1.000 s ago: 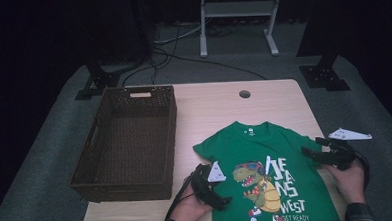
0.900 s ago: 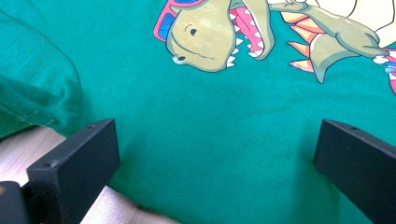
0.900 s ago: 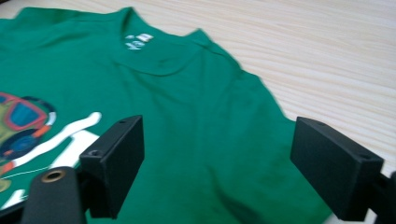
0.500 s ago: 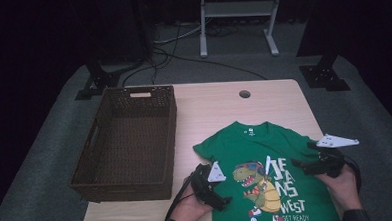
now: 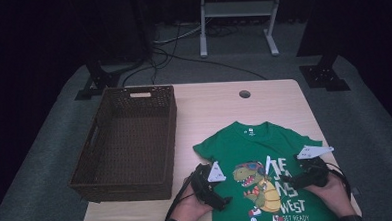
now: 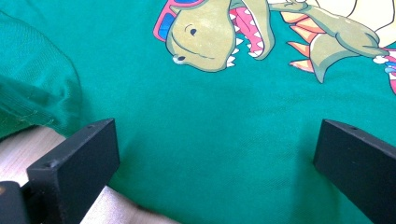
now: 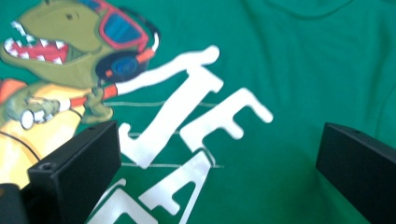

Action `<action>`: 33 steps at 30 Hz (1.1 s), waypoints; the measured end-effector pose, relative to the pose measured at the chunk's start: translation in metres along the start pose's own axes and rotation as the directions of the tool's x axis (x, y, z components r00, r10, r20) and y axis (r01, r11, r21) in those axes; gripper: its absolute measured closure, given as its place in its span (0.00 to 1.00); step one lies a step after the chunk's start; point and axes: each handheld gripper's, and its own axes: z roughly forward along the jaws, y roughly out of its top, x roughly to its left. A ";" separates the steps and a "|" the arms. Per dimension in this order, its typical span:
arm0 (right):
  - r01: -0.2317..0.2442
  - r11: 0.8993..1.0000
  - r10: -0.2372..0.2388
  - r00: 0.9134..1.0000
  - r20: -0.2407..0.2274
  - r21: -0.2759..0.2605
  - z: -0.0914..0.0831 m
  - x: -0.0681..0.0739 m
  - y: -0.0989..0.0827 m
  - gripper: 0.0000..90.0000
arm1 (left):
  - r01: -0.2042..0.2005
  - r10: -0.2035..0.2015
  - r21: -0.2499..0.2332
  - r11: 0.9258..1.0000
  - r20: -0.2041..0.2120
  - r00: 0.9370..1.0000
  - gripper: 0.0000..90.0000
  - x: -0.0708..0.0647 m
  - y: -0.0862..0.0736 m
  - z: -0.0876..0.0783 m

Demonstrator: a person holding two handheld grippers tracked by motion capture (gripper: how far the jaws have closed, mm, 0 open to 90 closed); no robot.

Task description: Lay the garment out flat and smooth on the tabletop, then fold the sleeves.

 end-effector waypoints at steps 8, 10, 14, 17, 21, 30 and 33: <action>-0.005 1.000 0.005 1.000 0.001 -0.023 0.003 0.002 -0.007 0.00 | 0.004 -0.004 0.000 1.000 -0.005 1.000 0.00 -0.001 0.000 0.000; -0.005 1.000 0.005 1.000 0.001 -0.023 0.003 0.002 -0.007 0.00 | 0.011 -0.011 -0.002 1.000 -0.008 1.000 0.00 -0.001 0.001 0.000; -0.005 1.000 0.005 1.000 0.001 -0.023 0.003 0.002 -0.007 0.00 | 0.038 -0.037 -0.026 0.999 0.017 0.999 0.00 0.000 0.002 0.000; -0.006 1.000 0.006 1.000 0.001 -0.024 0.003 0.002 -0.007 0.00 | 0.040 -0.039 -0.034 0.999 0.016 0.999 0.00 0.000 0.004 0.000; -0.005 1.000 0.005 1.000 -0.001 -0.024 0.003 0.002 -0.007 0.00 | 0.043 -0.043 -0.039 0.998 0.016 0.999 0.00 0.001 0.006 -0.001; 0.000 1.000 -0.001 1.000 -0.006 -0.024 0.000 -0.003 -0.010 0.00 | 0.058 -0.057 -0.068 0.996 0.021 0.998 0.00 0.005 0.014 -0.004; -0.001 1.000 0.001 1.000 -0.006 -0.023 -0.001 -0.005 -0.011 0.00 | 0.064 -0.063 -0.074 0.995 0.021 0.998 0.00 0.007 0.016 -0.006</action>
